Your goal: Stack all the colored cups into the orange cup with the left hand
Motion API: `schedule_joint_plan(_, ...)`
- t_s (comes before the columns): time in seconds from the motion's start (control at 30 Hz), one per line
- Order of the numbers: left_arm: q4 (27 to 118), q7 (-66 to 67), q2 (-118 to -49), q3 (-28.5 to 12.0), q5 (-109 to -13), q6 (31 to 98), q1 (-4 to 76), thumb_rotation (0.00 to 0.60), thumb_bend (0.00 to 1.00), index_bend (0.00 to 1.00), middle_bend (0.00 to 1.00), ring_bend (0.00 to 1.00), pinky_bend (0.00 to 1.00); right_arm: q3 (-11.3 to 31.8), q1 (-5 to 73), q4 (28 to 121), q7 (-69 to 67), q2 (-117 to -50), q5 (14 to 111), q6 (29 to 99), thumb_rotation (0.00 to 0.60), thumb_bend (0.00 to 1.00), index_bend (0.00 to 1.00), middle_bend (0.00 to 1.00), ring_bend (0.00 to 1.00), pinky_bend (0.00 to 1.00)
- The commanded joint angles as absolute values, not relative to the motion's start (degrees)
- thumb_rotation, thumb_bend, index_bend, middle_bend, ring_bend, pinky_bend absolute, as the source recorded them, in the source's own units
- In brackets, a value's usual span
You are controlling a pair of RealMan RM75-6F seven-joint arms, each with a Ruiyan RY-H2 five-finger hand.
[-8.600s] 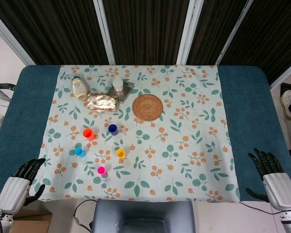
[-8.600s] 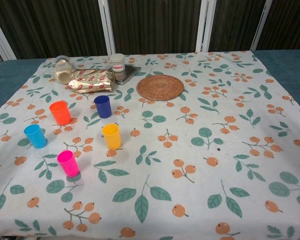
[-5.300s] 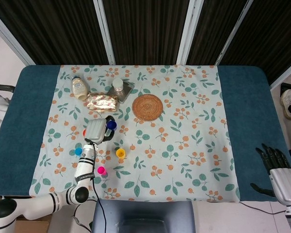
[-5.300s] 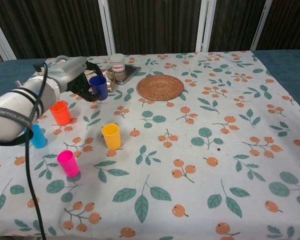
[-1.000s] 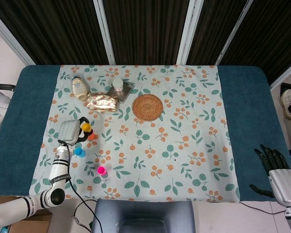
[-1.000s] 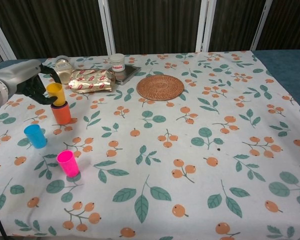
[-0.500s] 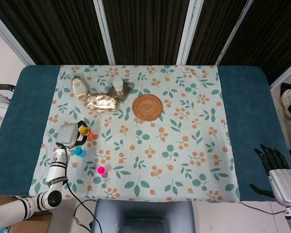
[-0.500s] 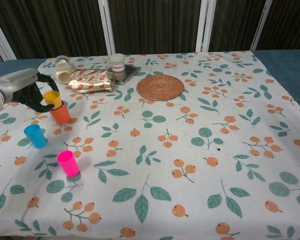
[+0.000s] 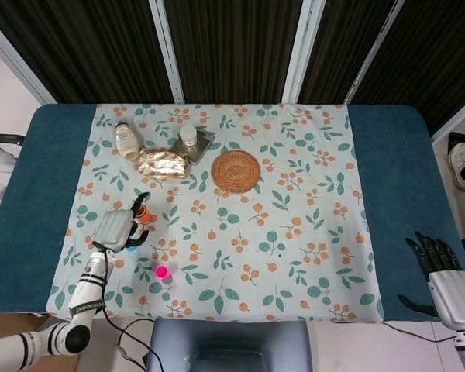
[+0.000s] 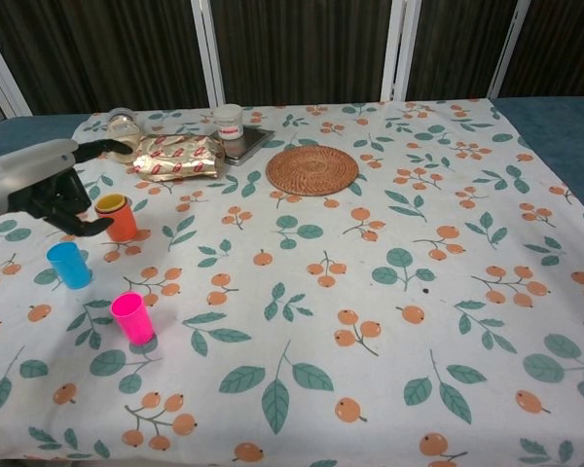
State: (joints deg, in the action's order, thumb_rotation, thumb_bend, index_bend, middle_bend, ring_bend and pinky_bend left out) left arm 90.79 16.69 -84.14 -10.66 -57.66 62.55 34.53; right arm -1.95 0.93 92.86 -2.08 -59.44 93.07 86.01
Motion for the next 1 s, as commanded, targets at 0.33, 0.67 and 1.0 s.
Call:
schedule_joint_plan(0.33,91.71,13.55,-81.80,-4.18,-63.40,63.76,29.21,0.600,0.35,0.19,1.00,1.00,1.00,-2.38,0.72,92.85,-2.33,-59.34,93.91,86.44,0.600,0.18,0.00,0.00,0.00,0.00)
schedule_joint_plan(0.67,86.10,12.20,-84.39,-4.94,-62.01,62.39,28.52,0.600,0.35,0.35,1.00,1.00,1.00,-2.29,0.79,92.90,-2.14,-59.37,93.68,86.26,0.600,0.19,0.00,0.00,0.00,0.00)
schedule_joint_plan(1.0,83.25,11.23,-85.53,-6.02,-62.20,61.63,28.46,0.600,0.35,0.43,1.00,1.00,1.00,-2.24,0.80,92.91,-1.76,-59.54,93.52,86.15,0.600,0.19,0.00,0.00,0.00,0.00)
